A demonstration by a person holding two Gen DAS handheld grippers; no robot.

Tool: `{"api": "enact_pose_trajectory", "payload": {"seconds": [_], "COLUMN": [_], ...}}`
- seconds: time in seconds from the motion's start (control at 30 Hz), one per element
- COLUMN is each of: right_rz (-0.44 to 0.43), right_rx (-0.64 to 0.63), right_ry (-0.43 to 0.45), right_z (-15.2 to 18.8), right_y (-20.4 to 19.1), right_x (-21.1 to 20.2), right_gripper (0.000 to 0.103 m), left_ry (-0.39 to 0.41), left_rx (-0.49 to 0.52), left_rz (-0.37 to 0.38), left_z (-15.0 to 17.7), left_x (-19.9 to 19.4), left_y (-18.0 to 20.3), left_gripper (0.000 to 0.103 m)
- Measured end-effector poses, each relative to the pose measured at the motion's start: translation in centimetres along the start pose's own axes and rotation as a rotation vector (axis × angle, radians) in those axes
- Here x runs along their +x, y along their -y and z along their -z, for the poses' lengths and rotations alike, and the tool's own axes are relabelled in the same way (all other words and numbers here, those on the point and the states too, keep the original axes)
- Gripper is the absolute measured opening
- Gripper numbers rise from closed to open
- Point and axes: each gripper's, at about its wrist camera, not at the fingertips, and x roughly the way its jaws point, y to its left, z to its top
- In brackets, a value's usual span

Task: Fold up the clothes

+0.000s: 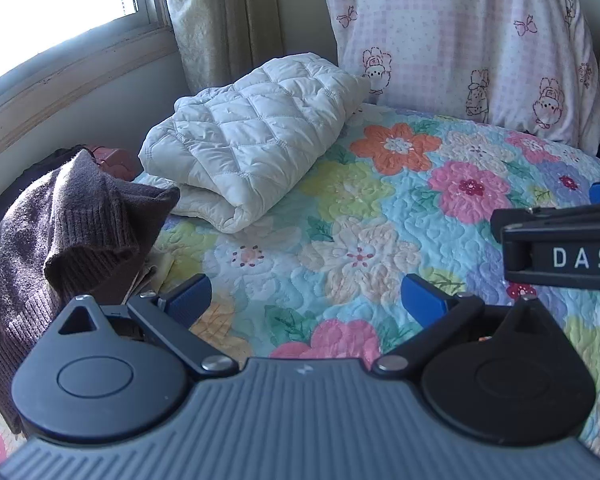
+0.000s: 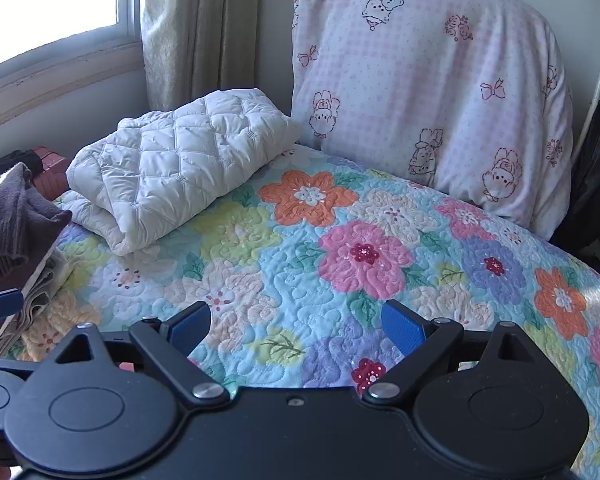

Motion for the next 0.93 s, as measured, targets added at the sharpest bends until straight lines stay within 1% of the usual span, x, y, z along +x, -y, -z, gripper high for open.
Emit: {"api": "enact_pose_trajectory", "payload": {"seconds": [0.27, 0.43, 0.63, 0.93], "right_rz": [-0.007, 0.009, -0.004, 0.003], "right_rx": [0.019, -0.013, -0.013, -0.024], "right_ry": [-0.016, -0.028, -0.03, -0.037], "right_z": [0.4, 0.4, 0.4, 0.5], "right_y": [0.1, 0.2, 0.1, -0.1], "right_x": [1.1, 1.6, 1.8, 1.9], "right_gripper": [0.095, 0.095, 0.095, 0.095], "left_ry": [0.005, 0.004, 0.005, -0.021], "left_rx": [0.016, 0.038, 0.02, 0.015], "left_rz": [-0.036, -0.075, -0.061, -0.065], "left_z": [0.1, 0.2, 0.2, 0.5], "left_x": [0.7, 1.3, 1.4, 1.9], "left_y": [0.5, 1.0, 0.8, 0.6], "left_gripper": [0.103, 0.103, 0.103, 0.103]}}
